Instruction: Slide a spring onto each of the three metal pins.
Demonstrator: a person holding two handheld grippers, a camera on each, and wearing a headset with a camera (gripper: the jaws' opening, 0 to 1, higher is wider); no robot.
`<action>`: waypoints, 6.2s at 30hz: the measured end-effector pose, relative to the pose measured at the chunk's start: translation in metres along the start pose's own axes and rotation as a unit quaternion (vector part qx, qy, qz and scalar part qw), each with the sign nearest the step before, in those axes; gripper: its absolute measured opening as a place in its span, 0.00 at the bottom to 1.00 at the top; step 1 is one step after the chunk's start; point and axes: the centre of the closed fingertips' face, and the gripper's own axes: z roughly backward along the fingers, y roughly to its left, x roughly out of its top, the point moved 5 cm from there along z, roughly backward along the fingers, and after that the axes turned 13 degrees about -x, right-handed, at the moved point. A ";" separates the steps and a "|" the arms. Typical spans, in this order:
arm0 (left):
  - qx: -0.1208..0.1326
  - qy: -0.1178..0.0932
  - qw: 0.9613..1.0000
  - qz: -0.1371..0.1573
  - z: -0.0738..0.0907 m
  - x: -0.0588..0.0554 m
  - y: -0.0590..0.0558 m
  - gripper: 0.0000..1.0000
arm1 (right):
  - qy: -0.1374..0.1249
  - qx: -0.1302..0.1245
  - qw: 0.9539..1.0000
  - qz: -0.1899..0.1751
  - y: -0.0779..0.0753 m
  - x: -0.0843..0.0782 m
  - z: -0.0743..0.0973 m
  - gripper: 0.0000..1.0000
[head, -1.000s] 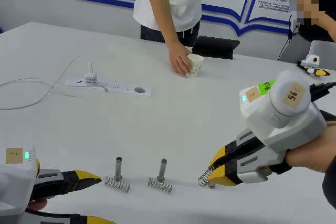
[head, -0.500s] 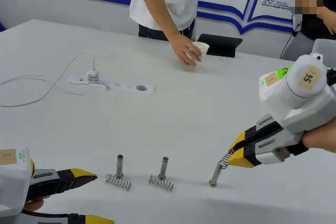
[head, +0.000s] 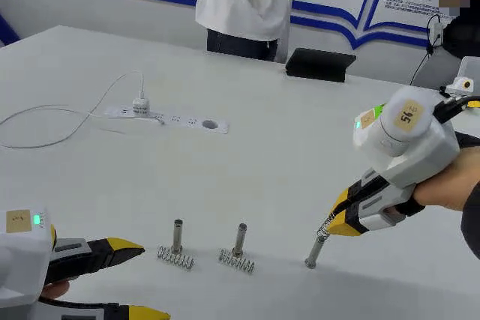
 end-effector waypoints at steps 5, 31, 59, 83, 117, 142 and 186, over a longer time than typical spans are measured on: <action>0.003 -0.002 1.000 0.001 0.001 0.000 0.000 0.58 | 0.014 0.005 1.000 0.000 -0.003 -0.004 -0.006 0.12; 0.005 -0.001 1.000 0.005 0.001 -0.003 -0.001 0.57 | 0.060 0.031 0.998 0.004 0.006 -0.014 -0.041 0.12; 0.005 -0.001 1.000 0.006 -0.001 -0.003 0.000 0.57 | 0.070 0.029 0.997 -0.001 0.015 -0.025 -0.065 0.15; -0.005 -0.001 1.000 0.002 -0.005 -0.001 -0.004 0.57 | 0.011 -0.014 1.000 -0.006 0.023 0.008 -0.034 0.21; 0.000 0.002 1.000 0.004 -0.003 -0.001 -0.005 0.56 | 0.004 0.039 0.999 -0.035 0.071 0.041 -0.105 0.13; -0.025 0.022 0.999 -0.020 -0.010 0.005 -0.005 0.54 | -0.001 0.064 0.998 -0.007 0.083 0.040 -0.079 0.12; -0.135 0.035 0.985 -0.098 -0.049 0.030 -0.031 0.13 | -0.072 0.125 0.982 0.124 0.133 0.070 -0.013 0.12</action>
